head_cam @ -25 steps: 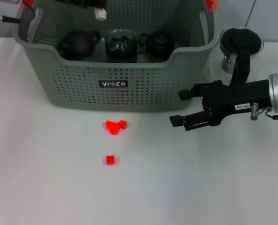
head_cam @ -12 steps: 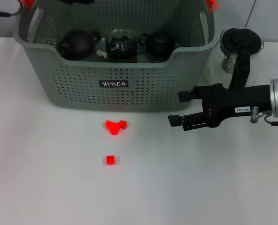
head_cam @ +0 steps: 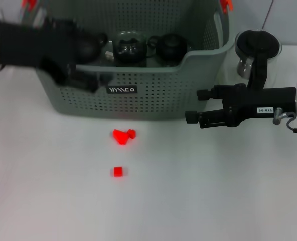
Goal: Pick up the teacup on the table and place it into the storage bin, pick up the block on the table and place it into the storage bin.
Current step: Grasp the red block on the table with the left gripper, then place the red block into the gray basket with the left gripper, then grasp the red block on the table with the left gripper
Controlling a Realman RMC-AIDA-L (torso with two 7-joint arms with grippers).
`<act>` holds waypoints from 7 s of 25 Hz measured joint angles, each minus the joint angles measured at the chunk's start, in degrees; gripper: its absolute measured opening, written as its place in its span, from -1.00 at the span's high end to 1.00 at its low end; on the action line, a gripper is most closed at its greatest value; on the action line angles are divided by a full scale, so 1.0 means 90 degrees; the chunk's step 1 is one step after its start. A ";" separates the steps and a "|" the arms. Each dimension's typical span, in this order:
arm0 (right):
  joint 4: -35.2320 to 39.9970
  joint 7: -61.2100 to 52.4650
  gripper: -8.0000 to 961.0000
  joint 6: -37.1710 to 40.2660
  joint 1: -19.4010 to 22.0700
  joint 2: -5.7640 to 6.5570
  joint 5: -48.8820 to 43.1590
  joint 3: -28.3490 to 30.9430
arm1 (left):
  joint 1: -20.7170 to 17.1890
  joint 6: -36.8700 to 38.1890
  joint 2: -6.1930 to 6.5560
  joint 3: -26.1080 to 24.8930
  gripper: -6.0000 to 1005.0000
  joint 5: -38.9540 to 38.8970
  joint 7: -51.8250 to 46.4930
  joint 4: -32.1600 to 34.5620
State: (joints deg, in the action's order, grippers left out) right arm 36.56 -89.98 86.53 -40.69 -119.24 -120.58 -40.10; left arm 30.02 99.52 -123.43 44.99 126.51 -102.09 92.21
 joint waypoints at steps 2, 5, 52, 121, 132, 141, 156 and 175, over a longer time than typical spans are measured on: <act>-0.0033 -0.0009 -0.93 -0.0047 -0.0004 -0.0014 0.0000 0.0048 | -0.0234 0.0224 -0.0082 0.0061 -0.93 0.0005 0.0256 0.0212; -0.0105 -0.0018 -0.93 -0.0139 -0.0013 -0.0030 -0.0010 0.0031 | -0.0425 0.0352 -0.0095 0.0188 -0.93 0.0038 0.0495 0.0159; -0.0283 -0.0334 -0.92 -0.0142 -0.0078 0.0075 -0.0014 -0.0084 | 0.0471 -0.1743 -0.0126 0.4084 -0.28 0.2857 0.0274 -0.2659; -0.0270 0.0179 -0.92 0.0394 0.0055 0.0174 0.0015 -0.0693 | 0.2050 -0.2038 0.0693 0.0009 0.59 0.0615 -0.1420 -0.2746; -0.0272 0.0354 -0.92 0.0524 0.0093 0.0246 -0.0070 -0.0813 | 0.2186 -0.2667 0.0782 0.0072 0.57 0.0622 -0.1766 -0.3410; -0.0113 0.0261 -0.92 0.1046 0.0063 0.0399 -0.0051 -0.0826 | 0.1479 -0.1640 0.0283 0.0138 -0.38 0.0106 -0.1888 -0.1963; -0.0167 -0.0205 -0.92 0.0770 0.0131 0.0361 -0.0222 -0.0860 | -0.0206 -0.0002 -0.0116 0.2036 -0.88 0.0407 -0.0121 -0.0127; -0.0176 -0.0586 -0.92 0.0603 0.0088 0.0281 -0.0201 -0.0906 | 0.0570 -0.1448 -0.0089 0.3585 -0.87 0.2620 0.0876 -0.1397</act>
State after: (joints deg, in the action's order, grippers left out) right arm 34.98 -95.25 91.96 -39.90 -116.72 -122.39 -48.26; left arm 35.15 86.49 -124.23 77.26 150.10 -94.20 79.64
